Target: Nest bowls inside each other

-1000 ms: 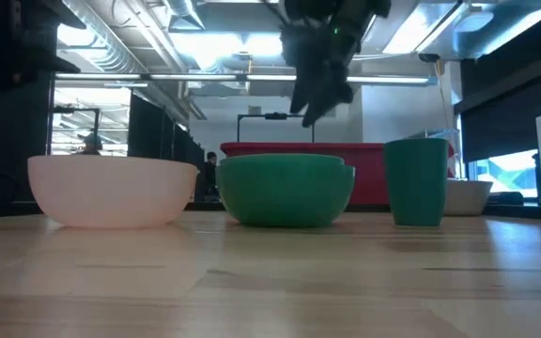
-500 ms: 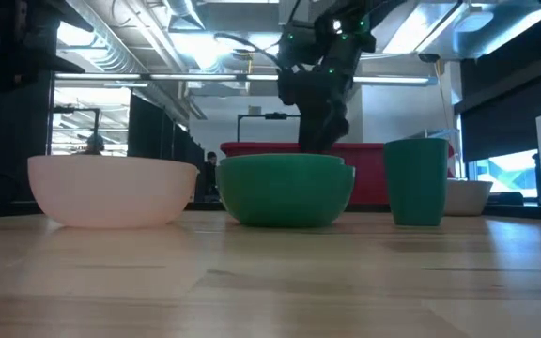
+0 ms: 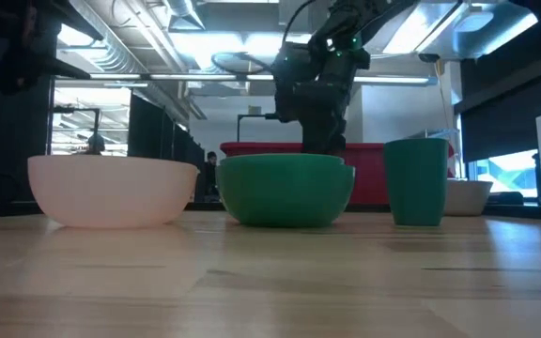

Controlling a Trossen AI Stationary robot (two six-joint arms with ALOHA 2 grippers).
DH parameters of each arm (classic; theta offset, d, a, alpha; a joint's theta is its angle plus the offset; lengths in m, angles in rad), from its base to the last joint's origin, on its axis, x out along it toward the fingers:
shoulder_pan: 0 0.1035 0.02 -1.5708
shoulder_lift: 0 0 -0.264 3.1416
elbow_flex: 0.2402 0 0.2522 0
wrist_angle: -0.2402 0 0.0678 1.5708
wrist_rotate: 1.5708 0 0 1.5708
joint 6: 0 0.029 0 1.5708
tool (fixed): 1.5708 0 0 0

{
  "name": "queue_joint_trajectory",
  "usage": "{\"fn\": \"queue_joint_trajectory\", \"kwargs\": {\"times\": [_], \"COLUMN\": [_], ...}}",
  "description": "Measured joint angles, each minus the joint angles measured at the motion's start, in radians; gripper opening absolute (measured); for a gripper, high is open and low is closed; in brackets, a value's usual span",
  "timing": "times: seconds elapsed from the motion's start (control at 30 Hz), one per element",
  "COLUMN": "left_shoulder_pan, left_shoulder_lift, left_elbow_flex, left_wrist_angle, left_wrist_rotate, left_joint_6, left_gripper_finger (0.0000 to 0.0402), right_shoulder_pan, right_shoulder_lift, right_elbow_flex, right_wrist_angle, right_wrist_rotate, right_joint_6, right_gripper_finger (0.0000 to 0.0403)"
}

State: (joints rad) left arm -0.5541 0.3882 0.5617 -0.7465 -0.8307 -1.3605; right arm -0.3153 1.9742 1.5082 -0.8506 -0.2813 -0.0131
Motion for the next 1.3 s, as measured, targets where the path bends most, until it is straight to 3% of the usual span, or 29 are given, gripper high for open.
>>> {"fn": "queue_joint_trajectory", "kwargs": {"times": [0.1,0.63,0.77,0.93,1.07,1.3], "left_shoulder_pan": [0.012,0.025,0.025,0.025,0.025,0.025], "left_shoulder_lift": [0.001,0.043,0.087,0.137,0.152,0.168], "left_elbow_flex": [0.0,0.0,0.0,0.0,0.0,0.046], "left_wrist_angle": [0.007,-0.026,-0.051,-0.051,-0.055,-0.188], "left_wrist_rotate": [0.002,0.072,0.124,0.261,0.383,0.505], "left_joint_6": [-0.003,-0.067,-0.091,-0.016,0.055,0.097], "left_gripper_finger": [0.0247,0.0247,0.0247,0.0247,0.0247,0.0245], "right_shoulder_pan": [0.0,0.001,0.002,0.002,0.002,0.004], "right_shoulder_lift": [0.02,0.073,0.074,0.074,0.074,0.068], "right_elbow_flex": [0.0,0.0,0.0,-0.001,-0.001,-0.001], "right_wrist_angle": [-0.004,-0.027,-0.027,-0.048,-0.048,-0.044], "right_wrist_rotate": [-0.014,-0.06,-0.064,-0.09,-0.106,-0.158], "right_joint_6": [-0.016,-0.022,-0.023,-0.049,-0.049,-0.045], "right_gripper_finger": [0.0304,0.0146,0.008,0.0011,0.0011,0.0007]}}
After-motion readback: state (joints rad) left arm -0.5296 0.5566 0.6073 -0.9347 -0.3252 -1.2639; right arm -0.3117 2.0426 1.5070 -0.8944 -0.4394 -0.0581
